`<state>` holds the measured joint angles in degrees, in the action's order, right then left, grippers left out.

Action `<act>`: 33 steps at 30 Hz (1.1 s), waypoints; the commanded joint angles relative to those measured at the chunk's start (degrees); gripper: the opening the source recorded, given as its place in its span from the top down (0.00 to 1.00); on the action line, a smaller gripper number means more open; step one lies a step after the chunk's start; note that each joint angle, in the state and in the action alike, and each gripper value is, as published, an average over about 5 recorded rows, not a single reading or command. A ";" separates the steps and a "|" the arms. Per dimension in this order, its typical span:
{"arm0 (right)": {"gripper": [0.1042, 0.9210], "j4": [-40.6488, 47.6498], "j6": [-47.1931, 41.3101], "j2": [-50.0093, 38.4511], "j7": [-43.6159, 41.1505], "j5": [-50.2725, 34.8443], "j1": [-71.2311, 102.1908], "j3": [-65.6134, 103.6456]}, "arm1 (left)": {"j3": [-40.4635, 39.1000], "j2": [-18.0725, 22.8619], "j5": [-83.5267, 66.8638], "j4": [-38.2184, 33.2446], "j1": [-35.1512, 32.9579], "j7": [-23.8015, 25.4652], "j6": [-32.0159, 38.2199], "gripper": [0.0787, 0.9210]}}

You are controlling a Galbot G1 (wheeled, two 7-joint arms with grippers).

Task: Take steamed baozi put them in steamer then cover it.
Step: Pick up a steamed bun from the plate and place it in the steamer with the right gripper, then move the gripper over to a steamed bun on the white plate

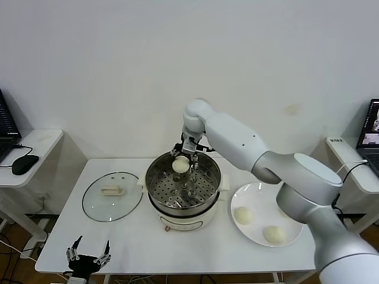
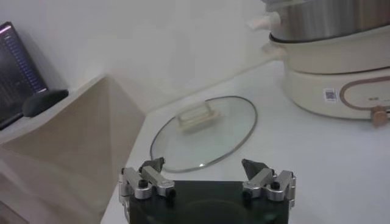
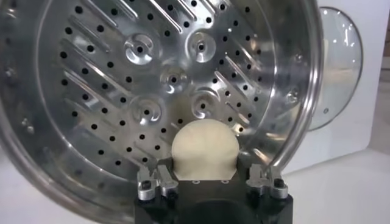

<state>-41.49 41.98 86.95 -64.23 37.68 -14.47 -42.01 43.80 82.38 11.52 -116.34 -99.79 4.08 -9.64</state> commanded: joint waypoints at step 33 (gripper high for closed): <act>0.12 -35.02 -61.42 -35.70 -8.79 -51.55 -14.32 -5.67 | -0.46 -0.47 0.11 -2.14 -0.37 0.84 -0.47 0.12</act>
<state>-61.72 7.25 67.41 -70.99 3.01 -23.80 -45.55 43.43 81.99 11.79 -117.26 -100.21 4.85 -9.98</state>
